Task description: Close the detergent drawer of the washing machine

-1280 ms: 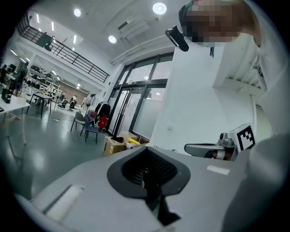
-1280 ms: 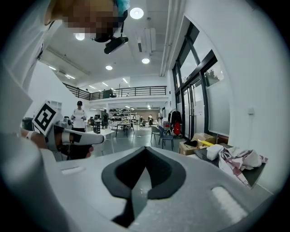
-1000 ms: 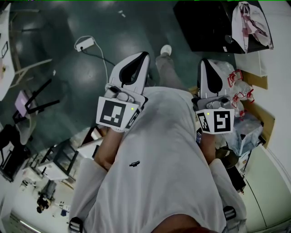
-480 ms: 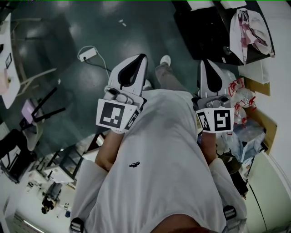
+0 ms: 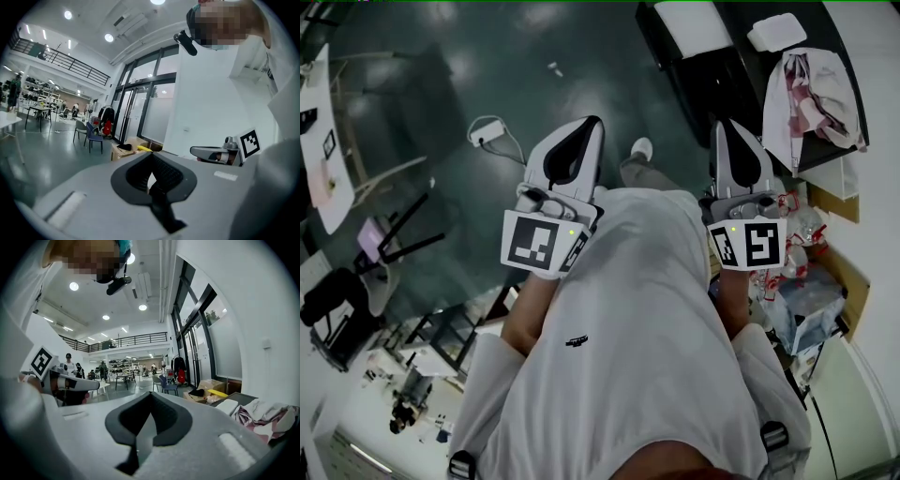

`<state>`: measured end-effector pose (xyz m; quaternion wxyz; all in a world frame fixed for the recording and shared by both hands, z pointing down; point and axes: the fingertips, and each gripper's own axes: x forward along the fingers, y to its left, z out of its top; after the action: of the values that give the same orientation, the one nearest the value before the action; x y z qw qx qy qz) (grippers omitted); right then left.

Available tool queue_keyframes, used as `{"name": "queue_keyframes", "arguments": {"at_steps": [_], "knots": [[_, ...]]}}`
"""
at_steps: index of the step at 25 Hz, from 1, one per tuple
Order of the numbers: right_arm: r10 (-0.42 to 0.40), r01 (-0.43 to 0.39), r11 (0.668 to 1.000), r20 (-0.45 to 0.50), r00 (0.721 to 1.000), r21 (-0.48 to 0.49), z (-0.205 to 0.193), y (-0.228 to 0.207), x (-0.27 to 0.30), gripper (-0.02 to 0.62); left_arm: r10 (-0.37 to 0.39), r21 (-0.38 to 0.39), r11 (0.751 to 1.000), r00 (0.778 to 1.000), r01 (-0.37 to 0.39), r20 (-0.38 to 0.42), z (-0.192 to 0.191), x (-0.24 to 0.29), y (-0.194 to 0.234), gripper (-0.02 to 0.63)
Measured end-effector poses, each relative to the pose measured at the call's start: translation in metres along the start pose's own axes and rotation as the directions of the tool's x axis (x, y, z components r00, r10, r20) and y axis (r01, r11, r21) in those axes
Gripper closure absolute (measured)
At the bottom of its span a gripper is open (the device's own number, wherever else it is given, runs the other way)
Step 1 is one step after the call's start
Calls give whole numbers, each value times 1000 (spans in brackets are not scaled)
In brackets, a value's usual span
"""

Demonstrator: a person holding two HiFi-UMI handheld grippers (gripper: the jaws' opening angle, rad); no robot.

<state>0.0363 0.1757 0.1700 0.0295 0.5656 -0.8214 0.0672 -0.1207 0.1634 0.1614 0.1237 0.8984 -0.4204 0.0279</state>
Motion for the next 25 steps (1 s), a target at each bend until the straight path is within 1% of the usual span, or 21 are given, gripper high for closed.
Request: {"name": "queue_keyframes", "arguments": {"at_steps": [6, 10, 13, 18, 22, 25], "knots": [[53, -53, 999, -6, 999, 2, 3, -42, 32, 603, 26, -6, 1000, 999, -26, -21, 3, 51, 0, 592], [68, -68, 998, 2, 998, -8, 6, -71, 51, 603, 43, -8, 999, 999, -43, -29, 1, 78, 0, 592], [69, -69, 998, 1, 998, -4, 6, -86, 59, 603, 52, -13, 999, 998, -53, -38, 2, 93, 0, 592], [59, -59, 998, -12, 998, 32, 2, -96, 67, 603, 44, -6, 999, 996, -44, -83, 1, 110, 6, 592], [43, -41, 998, -35, 998, 51, -8, -103, 70, 603, 23, -7, 1000, 994, -23, -109, -4, 123, 10, 592], [23, -21, 999, -50, 998, 48, -13, -109, 77, 603, -3, -12, 1000, 993, 2, -117, -5, 134, 15, 592]]}}
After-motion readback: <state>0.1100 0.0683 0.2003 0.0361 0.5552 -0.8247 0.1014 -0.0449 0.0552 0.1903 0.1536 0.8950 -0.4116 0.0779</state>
